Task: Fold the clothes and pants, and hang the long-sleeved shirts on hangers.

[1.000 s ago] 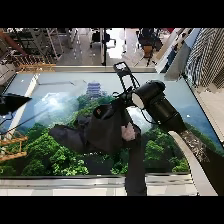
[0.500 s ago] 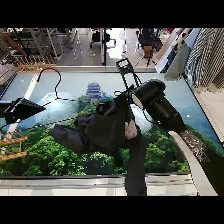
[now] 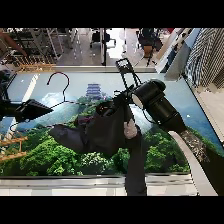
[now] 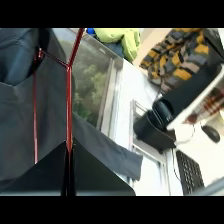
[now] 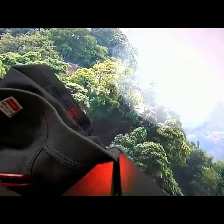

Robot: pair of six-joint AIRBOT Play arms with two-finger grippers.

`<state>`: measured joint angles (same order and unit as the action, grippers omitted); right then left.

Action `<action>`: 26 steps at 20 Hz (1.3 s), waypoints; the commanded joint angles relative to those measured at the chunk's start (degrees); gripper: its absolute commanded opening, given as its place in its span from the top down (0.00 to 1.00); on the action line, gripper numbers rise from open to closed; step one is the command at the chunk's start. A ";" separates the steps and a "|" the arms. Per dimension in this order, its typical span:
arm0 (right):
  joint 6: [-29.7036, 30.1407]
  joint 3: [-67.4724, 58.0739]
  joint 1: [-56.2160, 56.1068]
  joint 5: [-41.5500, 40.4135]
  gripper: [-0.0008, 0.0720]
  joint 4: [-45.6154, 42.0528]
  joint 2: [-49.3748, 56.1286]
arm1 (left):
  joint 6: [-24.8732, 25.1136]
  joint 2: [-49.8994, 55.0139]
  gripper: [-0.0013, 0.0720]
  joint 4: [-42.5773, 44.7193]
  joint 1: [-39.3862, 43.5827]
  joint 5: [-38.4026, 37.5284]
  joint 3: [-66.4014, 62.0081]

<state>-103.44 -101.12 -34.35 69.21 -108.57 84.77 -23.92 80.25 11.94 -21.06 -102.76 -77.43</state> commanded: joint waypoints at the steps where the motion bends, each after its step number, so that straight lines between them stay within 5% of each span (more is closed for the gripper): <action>1: 0.02 -0.02 -0.61 0.11 0.96 1.01 -0.04 | -0.90 2.05 0.97 -0.04 0.70 4.94 0.02; 11: 2.14 -0.07 -11.23 0.07 0.96 3.30 -3.76 | -0.94 3.21 0.97 -0.02 8.55 6.99 0.02; 14: 2.80 -0.07 -14.75 4.44 0.96 3.26 -8.13 | -0.94 3.21 0.97 -0.46 11.28 14.32 0.02; 17: 2.80 -0.07 -16.11 5.11 0.96 3.52 -10.99 | 2.67 4.02 0.97 -10.25 11.96 16.70 0.02; 22: 5.53 -0.07 -16.11 5.16 0.96 9.44 -11.56 | 10.45 10.01 0.97 -27.26 12.20 5.64 0.07; 23: 8.24 -0.07 -16.11 5.11 0.90 9.84 -11.72 | 11.43 11.45 0.97 -28.70 12.22 2.32 0.07; 26: 21.75 -0.72 -16.00 3.98 0.46 7.63 -13.84 | 11.52 14.53 0.97 -28.89 12.39 -3.34 0.07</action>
<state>-92.95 -101.32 -50.33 73.95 -100.47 72.51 -14.37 91.92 -12.93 -8.86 -99.39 -77.38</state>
